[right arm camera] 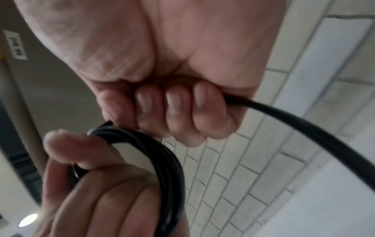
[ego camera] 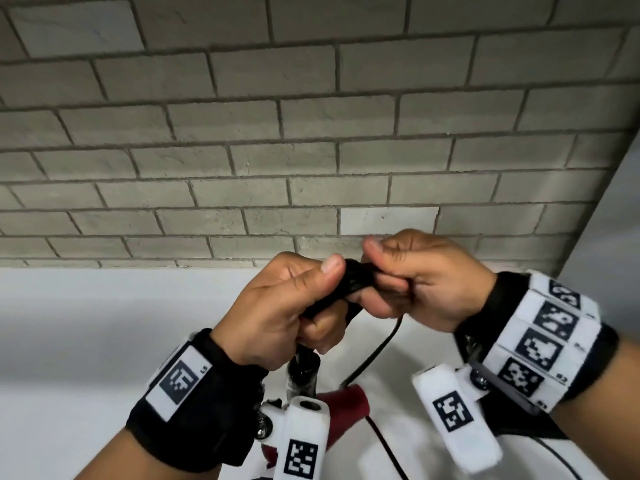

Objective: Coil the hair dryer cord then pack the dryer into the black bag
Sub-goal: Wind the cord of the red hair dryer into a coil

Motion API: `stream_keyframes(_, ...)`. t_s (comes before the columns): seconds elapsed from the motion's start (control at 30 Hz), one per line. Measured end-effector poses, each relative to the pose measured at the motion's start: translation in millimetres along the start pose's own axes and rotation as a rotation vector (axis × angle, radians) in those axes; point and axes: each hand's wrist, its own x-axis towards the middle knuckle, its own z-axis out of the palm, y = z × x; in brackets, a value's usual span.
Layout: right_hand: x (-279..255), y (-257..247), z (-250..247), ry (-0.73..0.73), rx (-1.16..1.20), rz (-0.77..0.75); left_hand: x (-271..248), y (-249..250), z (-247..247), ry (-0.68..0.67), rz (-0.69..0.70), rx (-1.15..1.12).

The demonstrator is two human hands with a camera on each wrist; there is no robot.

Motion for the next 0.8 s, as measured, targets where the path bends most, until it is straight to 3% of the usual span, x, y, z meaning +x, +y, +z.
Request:
stream_keyframes(0.17,-7,17,-2,0.054,0.218,-0.042,-7,2,-6,-0.049,0.008,-0.181)
stream_keyframes(0.27,-5,21,2,0.124,0.136,-0.096,-6,3,-7,-0.081,0.008,-0.281)
stream_keyframes(0.47,-2,29,14,0.116,0.315,0.048,-1,-2,-6,-0.087,0.018,-0.426)
stream_keyframes(0.53,-4,33,11,0.115,0.354,0.020,-1,-1,-8,-0.090,0.040,-0.477)
stream_keyframes(0.67,-13,26,3,0.194,0.272,-0.083,-2,7,-15,-0.096,0.099,-0.540)
stream_keyframes(0.8,-10,19,4,0.285,0.131,-0.030,-1,11,-12,-0.136,0.102,-0.523)
